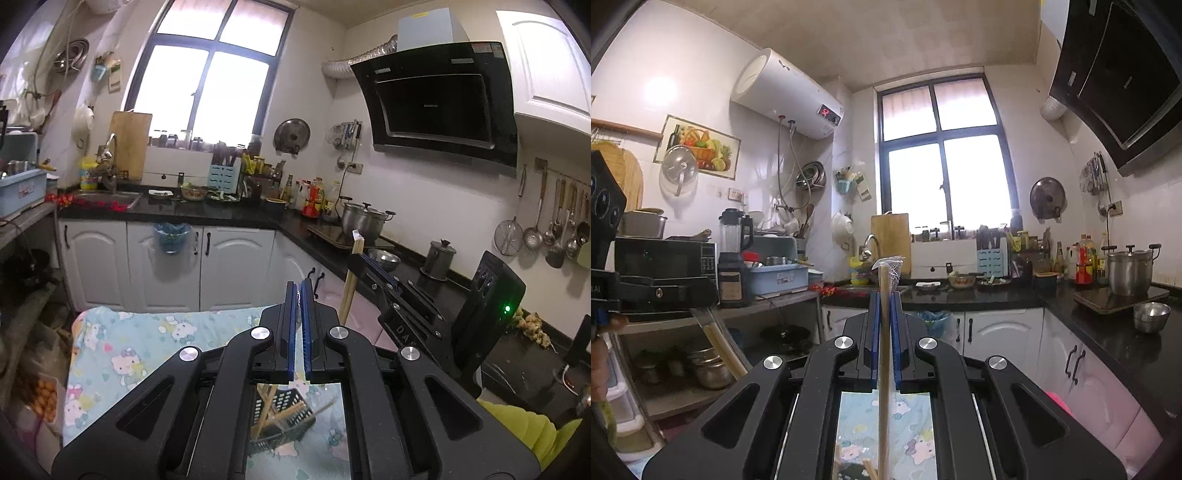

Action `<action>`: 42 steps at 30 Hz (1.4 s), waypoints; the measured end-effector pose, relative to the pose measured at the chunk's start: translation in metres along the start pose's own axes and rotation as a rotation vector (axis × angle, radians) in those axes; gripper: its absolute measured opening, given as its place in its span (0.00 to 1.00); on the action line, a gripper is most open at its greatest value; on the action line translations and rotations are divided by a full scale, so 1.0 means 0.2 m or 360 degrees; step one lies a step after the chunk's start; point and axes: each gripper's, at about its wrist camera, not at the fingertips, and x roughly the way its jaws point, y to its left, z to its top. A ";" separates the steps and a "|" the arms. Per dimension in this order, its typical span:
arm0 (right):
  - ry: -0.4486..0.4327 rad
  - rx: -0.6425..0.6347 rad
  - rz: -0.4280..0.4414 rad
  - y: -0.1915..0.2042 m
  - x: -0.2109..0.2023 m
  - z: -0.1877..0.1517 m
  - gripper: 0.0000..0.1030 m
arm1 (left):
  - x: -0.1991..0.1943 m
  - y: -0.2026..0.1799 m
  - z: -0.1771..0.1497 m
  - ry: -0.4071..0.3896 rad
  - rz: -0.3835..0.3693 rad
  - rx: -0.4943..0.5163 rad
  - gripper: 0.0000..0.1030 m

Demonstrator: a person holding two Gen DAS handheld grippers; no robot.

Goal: Organize utensils
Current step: 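Carry both held chopsticks over the caddy and lower them into slots, then open both tools to release the chopsticks and withdraw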

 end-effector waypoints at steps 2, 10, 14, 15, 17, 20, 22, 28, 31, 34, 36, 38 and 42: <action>-0.0002 -0.0028 0.0000 0.01 0.02 -0.02 0.06 | 0.04 0.02 -0.01 0.0015 0.0010 -0.0010 0.01; -0.0005 -0.0034 -0.0065 -0.01 0.10 -0.18 0.06 | 0.21 0.12 -0.17 0.0147 0.0057 -0.0057 0.01; 0.0029 -0.0044 -0.0096 -0.02 0.14 -0.28 0.06 | 0.28 0.15 -0.25 0.0206 0.0076 -0.0064 0.01; 0.0036 -0.0040 -0.0103 -0.02 0.14 -0.30 0.06 | 0.29 0.16 -0.27 0.0218 0.0085 -0.0065 0.01; 0.0054 -0.0028 -0.0122 -0.03 0.16 -0.33 0.06 | 0.32 0.17 -0.31 0.0233 0.0092 -0.0066 0.01; 0.0070 -0.0006 -0.0131 -0.04 0.16 -0.38 0.06 | 0.35 0.18 -0.35 0.0243 0.0109 -0.0062 0.01; 0.0083 -0.0010 -0.0127 -0.03 0.17 -0.41 0.06 | 0.37 0.17 -0.39 0.0250 0.0119 -0.0054 0.01; 0.0115 -0.0014 -0.0164 -0.04 0.18 -0.48 0.06 | 0.44 0.20 -0.49 0.0289 0.0136 -0.0086 0.01; 0.0132 0.0007 -0.0188 -0.06 0.19 -0.51 0.06 | 0.46 0.20 -0.52 0.0299 0.0138 -0.0110 0.01; 0.0164 0.0047 -0.0191 -0.08 0.21 -0.55 0.06 | 0.46 0.20 -0.53 0.0300 0.0134 -0.0114 0.01; 0.0198 0.0060 -0.0182 -0.09 0.21 -0.57 0.14 | 0.45 0.20 -0.54 0.0305 0.0142 -0.0098 0.04; 0.0208 0.0077 -0.0178 -0.09 0.19 -0.57 0.30 | 0.43 0.19 -0.54 0.0305 0.0158 -0.0083 0.17; 0.0231 0.0090 -0.0169 -0.09 0.12 -0.55 0.35 | 0.36 0.20 -0.52 0.0271 0.0192 -0.0073 0.33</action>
